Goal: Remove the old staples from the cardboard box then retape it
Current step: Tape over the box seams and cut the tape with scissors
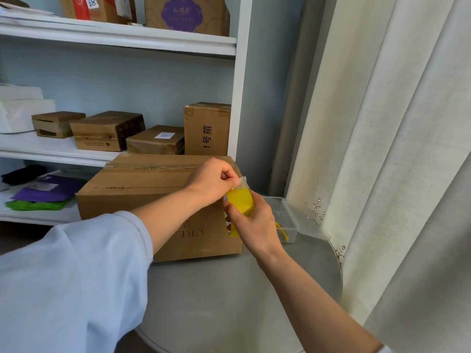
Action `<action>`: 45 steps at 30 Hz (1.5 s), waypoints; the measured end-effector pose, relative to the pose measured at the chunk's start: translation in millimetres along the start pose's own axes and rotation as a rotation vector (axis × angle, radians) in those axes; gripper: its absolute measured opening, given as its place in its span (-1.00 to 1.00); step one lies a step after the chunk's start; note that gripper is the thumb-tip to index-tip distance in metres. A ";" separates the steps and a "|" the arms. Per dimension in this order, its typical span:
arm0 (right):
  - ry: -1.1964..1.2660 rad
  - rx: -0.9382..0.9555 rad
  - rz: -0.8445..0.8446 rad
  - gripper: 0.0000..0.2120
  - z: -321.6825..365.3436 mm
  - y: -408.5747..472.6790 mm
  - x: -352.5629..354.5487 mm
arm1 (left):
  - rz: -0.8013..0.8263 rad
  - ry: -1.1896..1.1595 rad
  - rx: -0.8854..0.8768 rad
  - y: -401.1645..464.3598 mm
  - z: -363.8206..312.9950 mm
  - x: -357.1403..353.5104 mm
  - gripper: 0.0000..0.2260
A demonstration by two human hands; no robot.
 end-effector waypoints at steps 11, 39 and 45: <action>-0.033 -0.073 -0.015 -0.58 0.7 10.7 10.6 | 0.106 0.077 -0.001 14.4 4.6 -9.0 -0.91; 0.488 -0.247 0.138 -0.80 6.1 3.6 3.9 | 0.121 0.070 -0.023 63.4 20.1 -13.5 -0.84; 0.486 -0.282 0.129 -0.83 4.2 4.7 4.7 | 0.142 0.095 -0.034 68.3 22.2 -24.3 -0.84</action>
Point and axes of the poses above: each hand's wrist, its own y-axis towards the middle knuckle, its own x-axis out of the back of the hand, z = x × y, the point moved 7 cm from there along y, towards the middle knuckle, and after that the axes turned 4 degrees about y, right-handed, at the moved point
